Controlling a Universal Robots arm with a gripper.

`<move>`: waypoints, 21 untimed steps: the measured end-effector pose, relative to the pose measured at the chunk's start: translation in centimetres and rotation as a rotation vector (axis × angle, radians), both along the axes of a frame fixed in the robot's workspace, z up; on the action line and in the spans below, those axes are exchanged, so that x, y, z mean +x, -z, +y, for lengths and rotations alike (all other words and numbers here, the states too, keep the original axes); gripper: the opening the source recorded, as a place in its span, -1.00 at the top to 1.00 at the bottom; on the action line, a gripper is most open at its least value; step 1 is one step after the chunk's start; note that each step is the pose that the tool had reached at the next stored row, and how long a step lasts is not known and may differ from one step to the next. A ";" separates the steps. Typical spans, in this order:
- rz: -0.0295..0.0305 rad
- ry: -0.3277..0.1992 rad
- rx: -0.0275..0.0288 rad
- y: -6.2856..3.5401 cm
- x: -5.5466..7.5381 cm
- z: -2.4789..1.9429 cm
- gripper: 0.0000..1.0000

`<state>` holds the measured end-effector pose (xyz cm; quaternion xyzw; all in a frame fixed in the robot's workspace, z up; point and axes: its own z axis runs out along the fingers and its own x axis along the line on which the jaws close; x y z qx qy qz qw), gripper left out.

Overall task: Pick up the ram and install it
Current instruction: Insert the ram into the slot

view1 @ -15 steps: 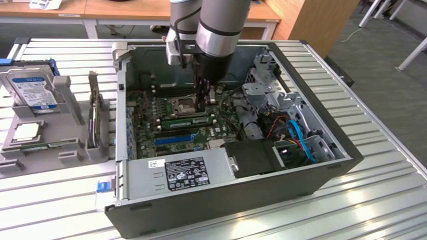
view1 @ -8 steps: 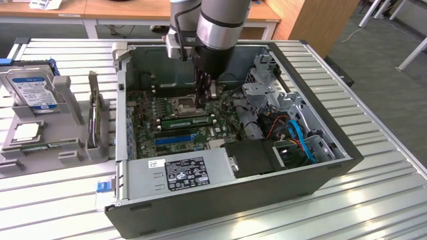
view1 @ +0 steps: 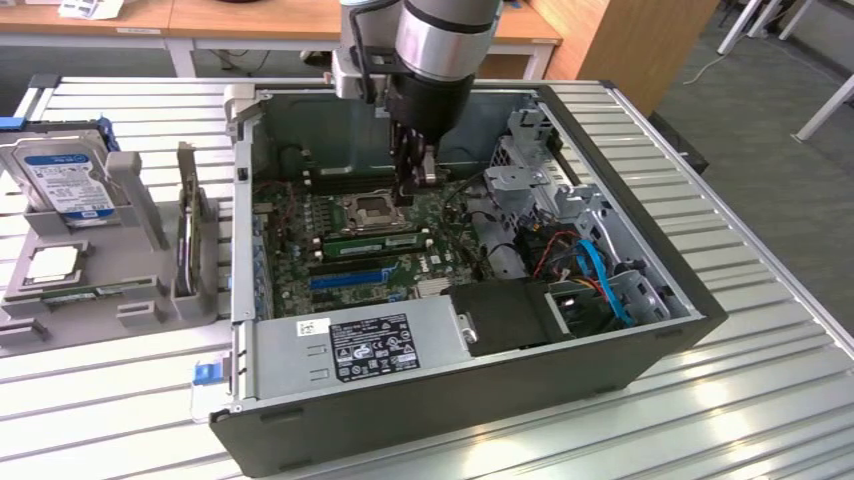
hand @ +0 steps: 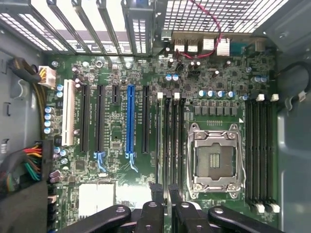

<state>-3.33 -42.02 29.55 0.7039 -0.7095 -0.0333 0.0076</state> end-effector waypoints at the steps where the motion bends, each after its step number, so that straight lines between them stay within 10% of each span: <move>1: 0.0000 0.000 0.0001 -0.21 0.0 0.00 0.63; 21: -0.0009 0.000 0.0001 -4.03 0.0 0.00 0.63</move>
